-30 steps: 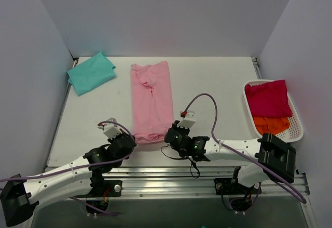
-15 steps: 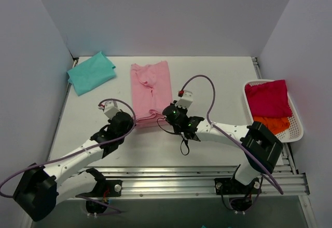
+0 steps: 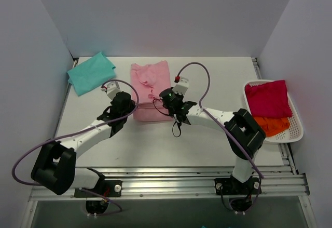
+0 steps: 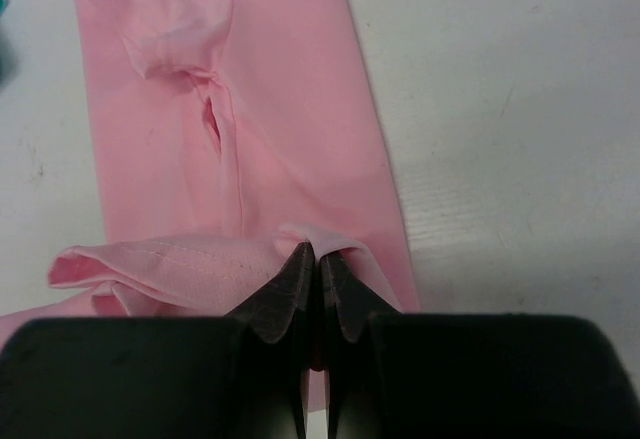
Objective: Fold and stack the t-shirts
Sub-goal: Fold the folded rectangular tshirt in 1/3 of the way, then grab one side of the 2/3 rectangular tshirt with both arms, then fold the long partially folded tshirt into a neat square
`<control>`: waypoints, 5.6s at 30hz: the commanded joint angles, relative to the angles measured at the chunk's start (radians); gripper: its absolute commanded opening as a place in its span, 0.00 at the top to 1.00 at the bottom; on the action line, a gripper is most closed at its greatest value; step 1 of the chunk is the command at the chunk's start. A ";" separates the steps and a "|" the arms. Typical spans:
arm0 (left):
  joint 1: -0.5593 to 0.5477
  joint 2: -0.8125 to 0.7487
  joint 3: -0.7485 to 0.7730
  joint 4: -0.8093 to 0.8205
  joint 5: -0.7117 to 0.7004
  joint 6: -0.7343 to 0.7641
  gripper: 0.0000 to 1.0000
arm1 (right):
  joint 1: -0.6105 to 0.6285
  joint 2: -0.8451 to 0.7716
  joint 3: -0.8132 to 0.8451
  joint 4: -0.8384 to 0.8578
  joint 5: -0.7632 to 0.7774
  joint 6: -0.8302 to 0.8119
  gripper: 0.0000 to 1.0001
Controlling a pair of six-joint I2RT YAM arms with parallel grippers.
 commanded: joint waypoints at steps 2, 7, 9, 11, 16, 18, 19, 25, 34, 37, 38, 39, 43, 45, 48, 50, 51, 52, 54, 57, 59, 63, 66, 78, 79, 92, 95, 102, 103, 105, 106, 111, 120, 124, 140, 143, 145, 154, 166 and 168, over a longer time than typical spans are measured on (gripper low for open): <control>0.065 0.057 0.076 0.081 0.069 0.037 0.93 | -0.053 0.027 0.097 -0.007 -0.011 -0.041 1.00; 0.120 0.168 0.137 0.118 0.135 0.040 0.93 | -0.097 0.104 0.200 -0.011 -0.057 -0.065 1.00; 0.150 0.213 0.177 0.141 0.158 0.042 0.94 | -0.117 0.148 0.229 -0.010 -0.076 -0.068 1.00; 0.170 0.287 0.204 0.170 0.209 0.045 0.95 | -0.133 0.178 0.272 -0.007 -0.100 -0.072 1.00; 0.222 0.458 0.336 0.185 0.292 0.048 0.98 | -0.179 0.274 0.335 0.027 -0.165 -0.078 1.00; 0.237 0.523 0.375 0.190 0.313 0.054 0.98 | -0.191 0.314 0.378 0.024 -0.186 -0.081 1.00; 0.242 0.541 0.407 0.188 0.321 0.056 0.98 | -0.202 0.325 0.391 0.026 -0.194 -0.082 1.00; 0.277 0.638 0.470 0.214 0.353 0.033 0.98 | -0.245 0.391 0.456 0.071 -0.266 -0.088 1.00; 0.292 0.672 0.496 0.239 0.347 0.025 0.93 | -0.269 0.435 0.543 0.114 -0.353 -0.111 0.84; 0.300 0.692 0.513 0.239 0.361 0.017 0.40 | -0.277 0.448 0.556 0.137 -0.373 -0.113 0.32; 0.303 0.695 0.516 0.236 0.361 0.008 0.10 | -0.279 0.451 0.559 0.144 -0.383 -0.114 0.15; 0.308 0.699 0.521 0.236 0.358 0.004 0.05 | -0.282 0.452 0.560 0.148 -0.384 -0.118 0.10; 0.326 0.696 0.545 0.230 0.356 -0.022 0.06 | -0.295 0.461 0.563 0.216 -0.403 -0.131 0.05; 0.335 0.692 0.563 0.223 0.358 -0.026 0.06 | -0.302 0.469 0.580 0.229 -0.410 -0.150 0.05; 0.358 0.658 0.599 0.185 0.367 -0.022 0.06 | -0.315 0.443 0.567 0.263 -0.448 -0.171 0.06; 0.364 0.623 0.581 0.187 0.369 -0.009 0.06 | -0.321 0.387 0.522 0.308 -0.467 -0.173 0.07; 0.364 0.583 0.567 0.190 0.370 -0.003 0.06 | -0.323 0.368 0.464 0.324 -0.476 -0.168 0.08; 0.364 0.565 0.551 0.197 0.376 0.001 0.06 | -0.323 0.347 0.435 0.347 -0.478 -0.165 0.08; 0.361 0.508 0.483 0.211 0.407 -0.007 0.06 | -0.326 0.297 0.352 0.352 -0.481 -0.154 0.08; 0.345 0.425 0.345 0.268 0.412 -0.033 0.06 | -0.335 0.236 0.257 0.363 -0.473 -0.122 0.08; 0.314 0.365 0.269 0.286 0.392 -0.041 0.05 | -0.340 0.196 0.150 0.389 -0.462 -0.088 0.09; 0.240 0.289 0.143 0.279 0.324 -0.041 0.05 | -0.341 0.155 0.005 0.430 -0.446 -0.042 0.09; 0.188 0.264 0.074 0.277 0.289 -0.047 0.05 | -0.335 0.139 -0.079 0.453 -0.446 -0.012 0.11; 0.121 0.245 -0.071 0.308 0.228 -0.082 0.05 | -0.317 0.067 -0.230 0.473 -0.424 0.008 0.11; 0.121 0.250 -0.075 0.309 0.224 -0.081 0.05 | -0.311 0.073 -0.231 0.476 -0.423 0.008 0.11; 0.121 0.445 -0.013 0.427 0.218 -0.102 0.01 | -0.292 0.167 -0.179 0.506 -0.453 0.016 0.12; 0.121 0.475 0.014 0.429 0.235 -0.105 0.06 | -0.292 0.173 -0.174 0.504 -0.453 0.014 0.12; 0.121 0.483 0.016 0.449 0.272 -0.088 0.66 | -0.295 0.188 -0.171 0.507 -0.453 0.016 0.12; 0.121 0.486 0.014 0.452 0.272 -0.087 0.73 | -0.295 0.188 -0.171 0.509 -0.455 0.014 0.12; 0.121 0.491 0.011 0.454 0.277 -0.085 0.86 | -0.295 0.193 -0.173 0.510 -0.458 0.014 0.12; 0.121 0.497 0.014 0.452 0.281 -0.087 0.95 | -0.295 0.193 -0.174 0.512 -0.458 0.014 0.12; 0.121 0.486 0.001 0.450 0.283 -0.088 0.98 | -0.295 0.176 -0.190 0.516 -0.458 0.016 0.13; 0.121 0.405 -0.016 0.400 0.246 -0.076 0.98 | -0.260 0.112 -0.299 0.579 -0.459 0.079 0.42; 0.121 0.431 -0.013 0.414 0.258 -0.081 0.98 | -0.217 0.128 -0.293 0.573 -0.455 0.100 0.50; 0.125 0.281 0.001 0.302 0.270 -0.047 0.98 | -0.156 0.089 -0.253 0.477 -0.412 0.083 1.00; 0.124 0.192 -0.005 0.262 0.278 -0.036 0.98 | -0.148 0.014 -0.269 0.449 -0.380 0.074 1.00; 0.124 0.128 -0.013 0.231 0.281 -0.036 0.98 | -0.134 -0.045 -0.283 0.428 -0.360 0.071 1.00; 0.122 -0.101 -0.058 0.122 0.303 -0.042 0.98 | -0.019 -0.295 -0.303 0.257 -0.228 0.068 1.00; 0.110 -0.264 -0.133 0.023 0.318 -0.117 0.98 | 0.100 -0.439 -0.294 0.108 -0.114 0.060 1.00; 0.105 -0.296 -0.145 -0.003 0.309 -0.134 0.98 | 0.110 -0.439 -0.291 0.105 -0.116 0.060 1.00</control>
